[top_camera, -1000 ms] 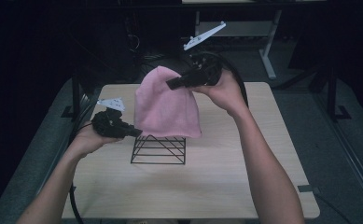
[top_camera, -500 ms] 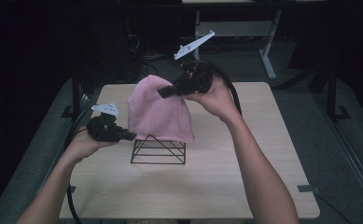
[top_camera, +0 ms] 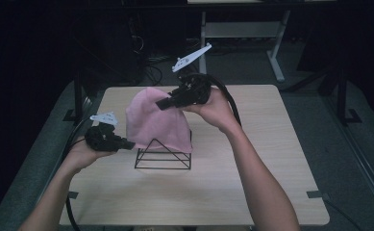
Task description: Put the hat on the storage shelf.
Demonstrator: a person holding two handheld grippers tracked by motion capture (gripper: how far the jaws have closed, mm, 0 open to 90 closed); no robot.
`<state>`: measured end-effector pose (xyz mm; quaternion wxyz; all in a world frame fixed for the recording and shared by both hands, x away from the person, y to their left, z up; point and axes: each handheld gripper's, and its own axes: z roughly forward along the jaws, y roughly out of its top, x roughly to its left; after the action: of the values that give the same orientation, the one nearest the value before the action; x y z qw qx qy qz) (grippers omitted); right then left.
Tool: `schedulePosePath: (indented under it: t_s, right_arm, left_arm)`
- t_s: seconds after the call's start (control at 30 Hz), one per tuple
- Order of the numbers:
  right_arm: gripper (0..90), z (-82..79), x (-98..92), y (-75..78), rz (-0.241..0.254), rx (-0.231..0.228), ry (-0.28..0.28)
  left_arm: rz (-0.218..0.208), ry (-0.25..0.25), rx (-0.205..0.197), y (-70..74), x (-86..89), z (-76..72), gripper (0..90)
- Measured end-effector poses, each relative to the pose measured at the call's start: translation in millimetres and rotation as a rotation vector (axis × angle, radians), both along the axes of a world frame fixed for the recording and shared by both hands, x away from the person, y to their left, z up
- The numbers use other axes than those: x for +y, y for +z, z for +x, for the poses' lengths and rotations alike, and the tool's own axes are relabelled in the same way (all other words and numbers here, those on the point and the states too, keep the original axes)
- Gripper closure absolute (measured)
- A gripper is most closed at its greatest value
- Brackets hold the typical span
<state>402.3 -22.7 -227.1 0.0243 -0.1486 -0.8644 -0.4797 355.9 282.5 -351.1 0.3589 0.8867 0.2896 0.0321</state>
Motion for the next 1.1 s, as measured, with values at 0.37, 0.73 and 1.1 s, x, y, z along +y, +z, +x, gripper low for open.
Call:
schedulePosePath:
  t_s: [0.37,0.73,1.1]
  right_arm:
    - [75.7,-1.8,2.2,-19.2,0.005,0.015,0.018]
    - [75.1,-4.4,-0.8,-44.7,0.008,0.043,0.037]
    - [73.5,-8.1,-4.0,-62.7,0.017,0.094,0.060]
  left_arm:
    - [0.038,-0.007,0.017,-15.6,-3.3,0.2,83.0]
    - [0.058,0.007,0.041,-33.8,-0.7,-1.8,83.3]
    - [0.128,-0.008,0.019,-41.8,-4.8,-3.2,83.3]
